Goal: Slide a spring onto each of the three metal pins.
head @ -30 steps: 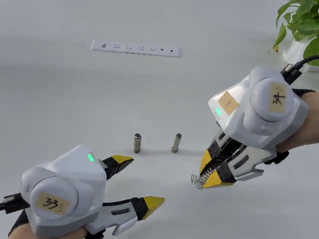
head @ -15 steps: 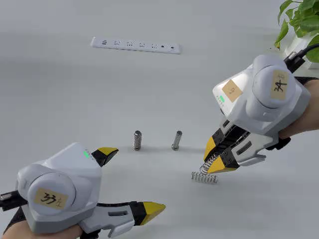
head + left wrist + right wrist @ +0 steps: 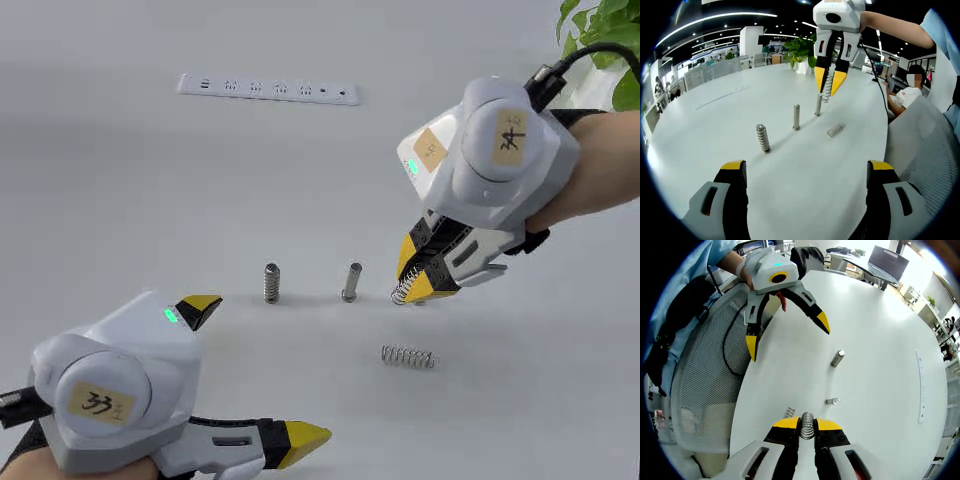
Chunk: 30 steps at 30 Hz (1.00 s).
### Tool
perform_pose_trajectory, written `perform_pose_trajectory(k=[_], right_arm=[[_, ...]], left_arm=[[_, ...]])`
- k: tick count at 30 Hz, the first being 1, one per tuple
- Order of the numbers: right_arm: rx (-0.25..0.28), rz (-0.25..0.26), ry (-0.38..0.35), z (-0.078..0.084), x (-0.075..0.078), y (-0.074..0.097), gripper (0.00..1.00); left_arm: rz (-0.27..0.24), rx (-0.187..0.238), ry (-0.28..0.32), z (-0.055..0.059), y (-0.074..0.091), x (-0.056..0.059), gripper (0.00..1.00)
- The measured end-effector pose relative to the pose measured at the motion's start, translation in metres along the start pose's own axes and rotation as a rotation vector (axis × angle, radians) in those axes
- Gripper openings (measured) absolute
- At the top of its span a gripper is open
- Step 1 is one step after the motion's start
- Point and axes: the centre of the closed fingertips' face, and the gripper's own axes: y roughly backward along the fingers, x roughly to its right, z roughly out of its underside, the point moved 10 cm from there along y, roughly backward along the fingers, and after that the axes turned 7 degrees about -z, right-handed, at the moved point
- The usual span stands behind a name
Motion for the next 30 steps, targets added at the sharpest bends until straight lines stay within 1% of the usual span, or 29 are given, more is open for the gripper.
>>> perform_pose_trajectory(k=[4,7,11,15,19,23,30], right_arm=[[-0.008,0.007,0.012,-0.004,0.009,0.001,0.08],[-0.032,0.013,0.027,-0.005,0.016,0.001,0.08],[-0.033,0.017,0.029,-0.008,0.025,0.003,0.08],[-0.05,0.019,0.042,-0.012,0.032,0.002,0.08],[-0.055,0.017,0.054,-0.016,0.036,0.002,0.08],[-0.079,0.009,0.071,-0.019,0.039,0.0,0.08],[-0.103,-0.006,0.089,-0.023,0.043,-0.005,0.08]], left_arm=[[-0.002,-0.003,0.002,0.0,0.001,-0.001,0.99],[-0.004,-0.005,-0.002,0.0,0.002,-0.002,0.99],[-0.005,-0.001,0.006,-0.001,0.002,-0.003,0.99],[-0.002,0.0,0.005,-0.001,0.002,-0.003,0.99],[-0.001,0.002,0.002,-0.002,0.002,-0.003,0.99],[-0.007,0.003,0.006,-0.001,0.002,-0.004,0.99],[-0.009,0.002,0.008,0.0,0.003,-0.004,0.99]])
